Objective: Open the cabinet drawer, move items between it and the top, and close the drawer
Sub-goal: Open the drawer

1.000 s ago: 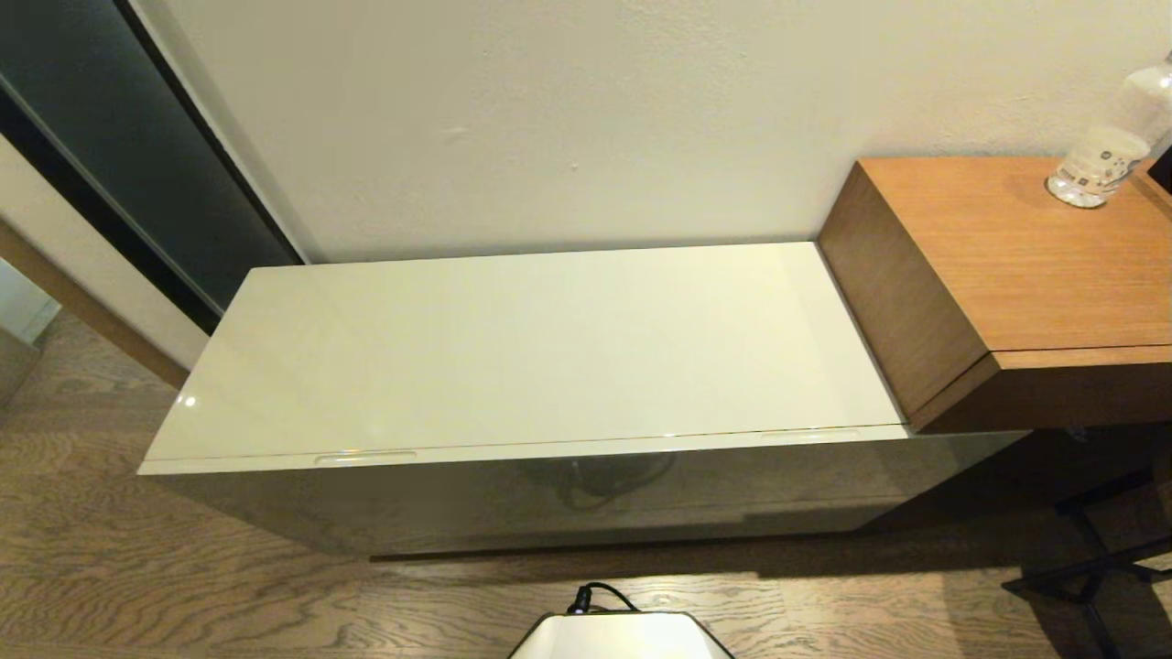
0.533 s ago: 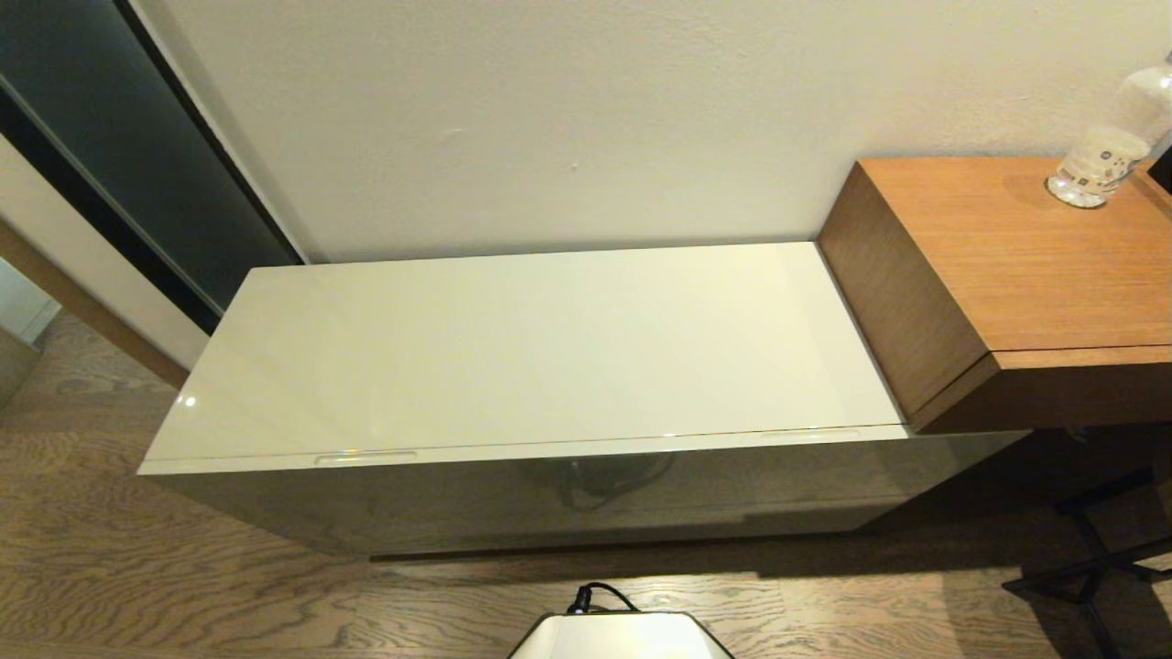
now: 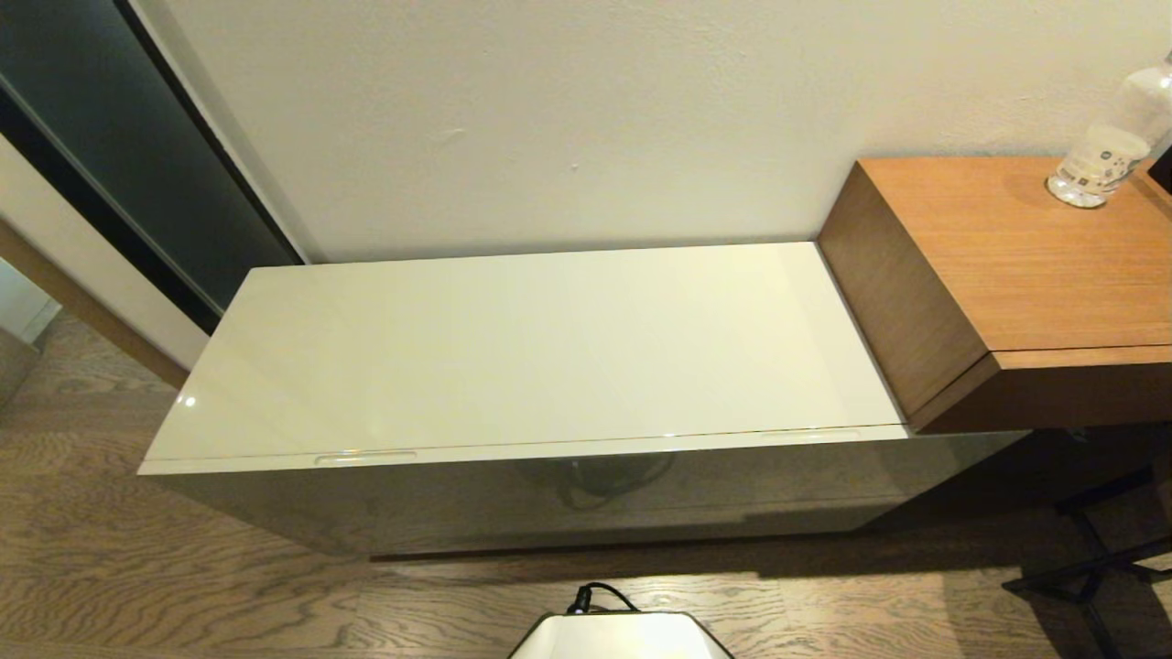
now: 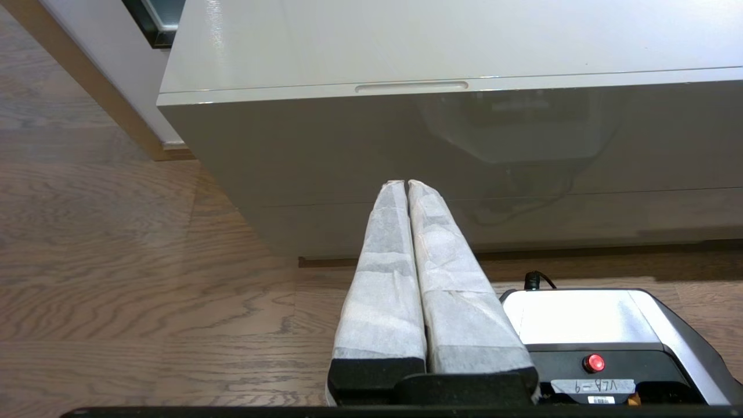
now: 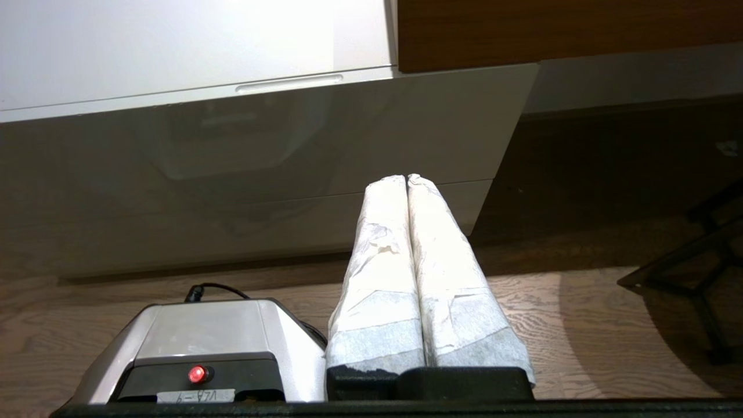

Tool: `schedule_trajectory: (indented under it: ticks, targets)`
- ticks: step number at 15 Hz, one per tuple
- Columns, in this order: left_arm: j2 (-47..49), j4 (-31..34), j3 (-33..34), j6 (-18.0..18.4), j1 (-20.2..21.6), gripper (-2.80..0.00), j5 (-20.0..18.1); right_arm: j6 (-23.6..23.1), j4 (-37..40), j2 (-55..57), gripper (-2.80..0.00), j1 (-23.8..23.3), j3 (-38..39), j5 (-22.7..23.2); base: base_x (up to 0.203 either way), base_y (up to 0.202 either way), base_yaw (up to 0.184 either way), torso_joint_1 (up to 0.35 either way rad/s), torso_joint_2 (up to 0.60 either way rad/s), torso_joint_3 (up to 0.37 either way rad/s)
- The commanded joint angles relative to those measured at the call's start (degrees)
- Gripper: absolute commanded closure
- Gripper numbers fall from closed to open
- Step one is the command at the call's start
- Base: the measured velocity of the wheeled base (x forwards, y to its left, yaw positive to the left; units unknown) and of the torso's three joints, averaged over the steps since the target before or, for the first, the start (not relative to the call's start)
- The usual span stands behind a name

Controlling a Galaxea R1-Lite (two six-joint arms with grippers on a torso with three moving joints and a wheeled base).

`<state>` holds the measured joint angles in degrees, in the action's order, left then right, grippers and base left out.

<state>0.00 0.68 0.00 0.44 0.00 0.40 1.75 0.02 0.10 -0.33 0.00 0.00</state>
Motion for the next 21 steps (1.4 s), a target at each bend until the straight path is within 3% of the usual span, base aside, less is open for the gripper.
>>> schedule_trajectory:
  ticks: [1, 21]
  targets:
    - [0.1, 0.0, 0.0, 0.0, 0.0, 0.00, 0.0, 0.0, 0.0, 0.0, 0.00, 0.0, 0.2, 0.0, 0.000, 0.000, 0.000, 0.000, 0.00, 0.000]
    - [0.1, 0.3, -0.2, 1.7, 0.0, 0.00, 0.1, -1.8, 2.0, 0.0, 0.00, 0.0, -1.1, -0.4, 0.000, 0.000, 0.000, 0.000, 0.00, 0.000]
